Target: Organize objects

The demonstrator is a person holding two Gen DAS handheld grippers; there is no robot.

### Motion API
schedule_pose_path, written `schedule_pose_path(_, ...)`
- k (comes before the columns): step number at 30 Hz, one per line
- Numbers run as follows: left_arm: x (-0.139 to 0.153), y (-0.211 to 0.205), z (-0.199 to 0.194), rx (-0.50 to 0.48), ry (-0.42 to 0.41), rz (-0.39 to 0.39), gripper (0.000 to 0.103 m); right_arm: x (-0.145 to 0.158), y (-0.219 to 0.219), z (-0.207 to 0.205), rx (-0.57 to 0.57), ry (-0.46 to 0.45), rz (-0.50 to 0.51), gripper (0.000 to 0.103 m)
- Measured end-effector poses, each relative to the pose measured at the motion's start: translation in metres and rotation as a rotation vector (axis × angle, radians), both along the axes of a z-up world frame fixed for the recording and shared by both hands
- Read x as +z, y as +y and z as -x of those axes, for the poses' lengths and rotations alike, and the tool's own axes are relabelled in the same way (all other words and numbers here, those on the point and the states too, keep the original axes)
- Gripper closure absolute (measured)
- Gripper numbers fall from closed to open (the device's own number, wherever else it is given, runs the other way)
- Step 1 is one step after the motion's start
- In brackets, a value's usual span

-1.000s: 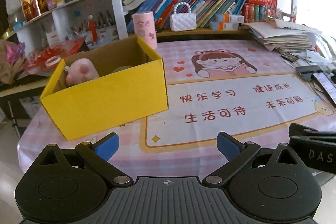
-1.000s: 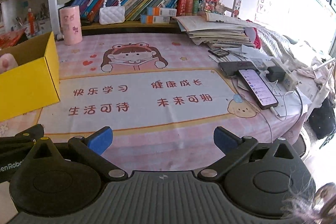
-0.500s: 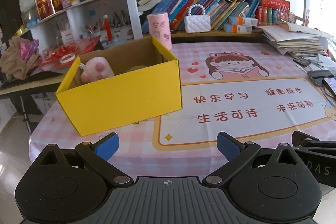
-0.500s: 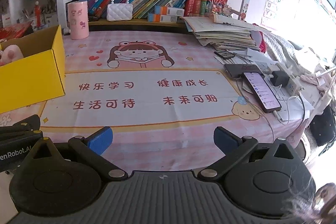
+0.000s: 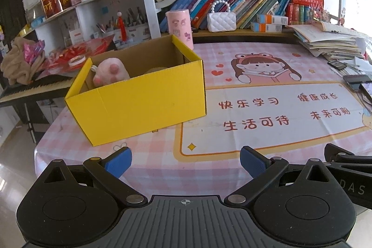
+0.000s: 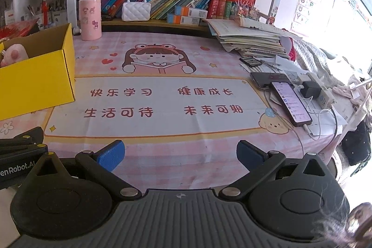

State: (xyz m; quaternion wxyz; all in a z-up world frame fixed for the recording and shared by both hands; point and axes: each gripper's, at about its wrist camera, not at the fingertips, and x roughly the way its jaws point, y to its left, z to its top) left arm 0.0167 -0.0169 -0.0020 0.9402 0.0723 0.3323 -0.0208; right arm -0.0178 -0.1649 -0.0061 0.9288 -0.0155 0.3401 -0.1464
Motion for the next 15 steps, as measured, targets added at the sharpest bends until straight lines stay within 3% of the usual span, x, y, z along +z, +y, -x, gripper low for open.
schedule_pose_path(15,-0.0059,-0.0029,-0.0077,0.002,0.036,0.004,0.002,-0.003,-0.0023,-0.0035,0.005,0.019,0.006,0.0)
